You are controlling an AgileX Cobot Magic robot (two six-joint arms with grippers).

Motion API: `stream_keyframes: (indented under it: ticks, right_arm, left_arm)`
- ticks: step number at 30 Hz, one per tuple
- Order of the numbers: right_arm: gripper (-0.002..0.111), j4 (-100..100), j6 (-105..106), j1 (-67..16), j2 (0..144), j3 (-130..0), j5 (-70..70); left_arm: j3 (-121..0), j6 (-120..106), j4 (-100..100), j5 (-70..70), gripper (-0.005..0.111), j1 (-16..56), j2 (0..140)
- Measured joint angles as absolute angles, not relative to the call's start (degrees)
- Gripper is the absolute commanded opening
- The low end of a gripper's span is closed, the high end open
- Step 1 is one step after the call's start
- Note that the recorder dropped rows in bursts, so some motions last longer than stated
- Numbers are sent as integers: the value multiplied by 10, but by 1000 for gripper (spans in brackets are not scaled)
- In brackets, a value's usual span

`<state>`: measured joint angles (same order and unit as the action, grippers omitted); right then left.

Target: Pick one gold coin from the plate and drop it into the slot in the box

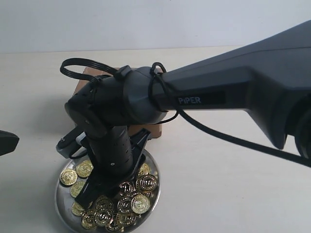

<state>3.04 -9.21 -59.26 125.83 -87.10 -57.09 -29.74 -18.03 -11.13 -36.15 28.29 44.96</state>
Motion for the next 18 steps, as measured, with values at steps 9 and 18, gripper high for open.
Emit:
stream_keyframes:
  ticks: [9,18]
  right_arm:
    - [39,30,-96,-593,1260,-871,-571]
    - [37,30,-96,-593,1257,-871,-572]
  left_arm:
    - [-297,-180,-111,-361,0,283,450]
    - [-297,-180,-111,-361,0,283,450]
